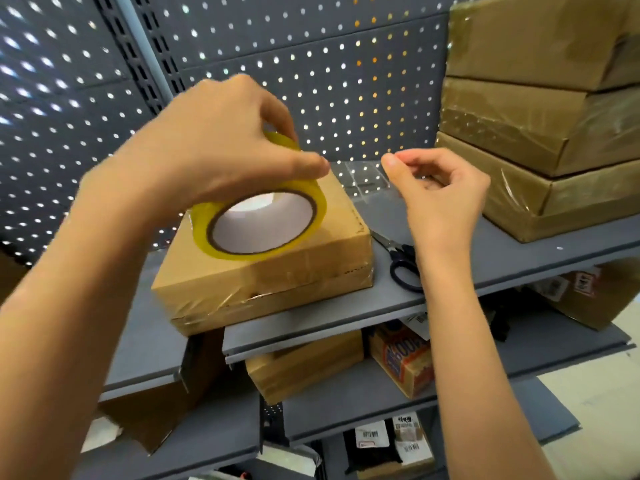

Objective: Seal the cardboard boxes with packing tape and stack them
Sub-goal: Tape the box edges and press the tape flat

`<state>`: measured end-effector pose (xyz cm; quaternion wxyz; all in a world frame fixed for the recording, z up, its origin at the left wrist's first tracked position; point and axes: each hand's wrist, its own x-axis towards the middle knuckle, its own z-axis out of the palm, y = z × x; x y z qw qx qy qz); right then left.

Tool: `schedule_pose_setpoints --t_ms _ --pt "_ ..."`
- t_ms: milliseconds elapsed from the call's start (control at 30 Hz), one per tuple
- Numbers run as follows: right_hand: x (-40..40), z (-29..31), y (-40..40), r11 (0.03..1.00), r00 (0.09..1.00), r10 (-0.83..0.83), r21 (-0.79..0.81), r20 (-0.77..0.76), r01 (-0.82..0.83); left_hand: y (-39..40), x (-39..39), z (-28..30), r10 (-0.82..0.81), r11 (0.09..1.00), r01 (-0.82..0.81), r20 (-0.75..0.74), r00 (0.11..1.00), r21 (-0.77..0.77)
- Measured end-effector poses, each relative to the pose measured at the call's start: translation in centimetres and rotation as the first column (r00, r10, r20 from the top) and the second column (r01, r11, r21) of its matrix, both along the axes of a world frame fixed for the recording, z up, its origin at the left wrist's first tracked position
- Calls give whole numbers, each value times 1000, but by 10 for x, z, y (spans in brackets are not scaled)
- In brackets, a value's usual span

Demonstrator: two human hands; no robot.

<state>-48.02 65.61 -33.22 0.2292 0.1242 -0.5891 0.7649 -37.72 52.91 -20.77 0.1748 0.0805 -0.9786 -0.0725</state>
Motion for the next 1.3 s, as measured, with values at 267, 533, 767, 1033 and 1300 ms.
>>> schedule_pose_setpoints --t_ms 267,533,767,1033,1300 --pt "-32 -23 -11 997 991 -68 40 111 64 4 -70 16 42 983 15 307 951 -183" --pt "-44 -43 -13 988 980 -91 138 179 67 4 -106 7 101 973 3 438 893 -231" --pt "-41 -61 -19 967 972 -71 254 223 13 1 -119 -4 173 962 -28 531 829 -270" --pt "-33 -68 -30 927 944 12 349 330 -134 -8 -121 -8 141 978 -32 537 832 -206" --pt "-33 -60 -26 806 927 79 524 367 -276 -6 -114 -12 115 986 -45 468 876 -158"
